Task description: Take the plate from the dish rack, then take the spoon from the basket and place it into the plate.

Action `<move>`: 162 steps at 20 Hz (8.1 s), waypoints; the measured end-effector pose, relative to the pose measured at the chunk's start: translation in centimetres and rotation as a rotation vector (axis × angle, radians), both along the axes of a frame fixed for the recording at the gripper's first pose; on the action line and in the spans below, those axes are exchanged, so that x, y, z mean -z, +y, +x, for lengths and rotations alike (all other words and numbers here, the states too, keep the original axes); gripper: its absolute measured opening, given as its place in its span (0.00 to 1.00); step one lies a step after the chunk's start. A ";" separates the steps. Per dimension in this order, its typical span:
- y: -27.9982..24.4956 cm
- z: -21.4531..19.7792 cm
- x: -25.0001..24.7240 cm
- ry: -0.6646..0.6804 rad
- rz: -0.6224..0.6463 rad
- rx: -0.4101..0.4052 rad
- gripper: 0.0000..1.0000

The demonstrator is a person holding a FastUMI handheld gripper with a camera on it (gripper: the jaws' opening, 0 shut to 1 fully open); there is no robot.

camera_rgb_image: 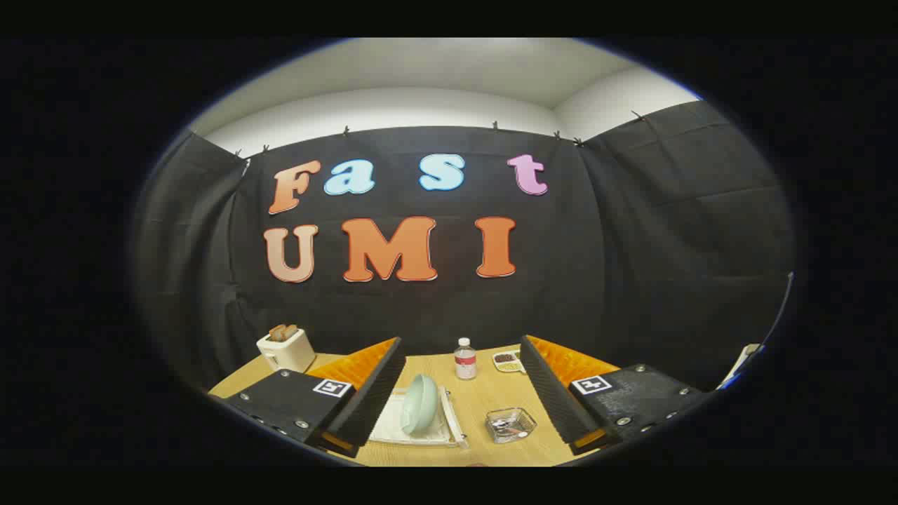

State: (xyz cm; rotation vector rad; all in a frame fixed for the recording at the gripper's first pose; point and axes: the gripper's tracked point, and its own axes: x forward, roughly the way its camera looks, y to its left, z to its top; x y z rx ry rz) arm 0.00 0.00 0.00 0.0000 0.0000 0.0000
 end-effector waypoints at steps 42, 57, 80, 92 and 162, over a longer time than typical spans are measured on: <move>4.8 11.6 21.3 0.607 -0.178 -0.028 0.99; 5.8 12.3 24.7 0.728 -0.246 0.020 0.39; 5.7 10.4 18.2 0.602 -0.285 0.085 0.22; 4.0 1.8 16.0 0.620 0.062 -0.004 0.22; -7.8 -0.8 23.7 0.537 -0.013 0.080 0.99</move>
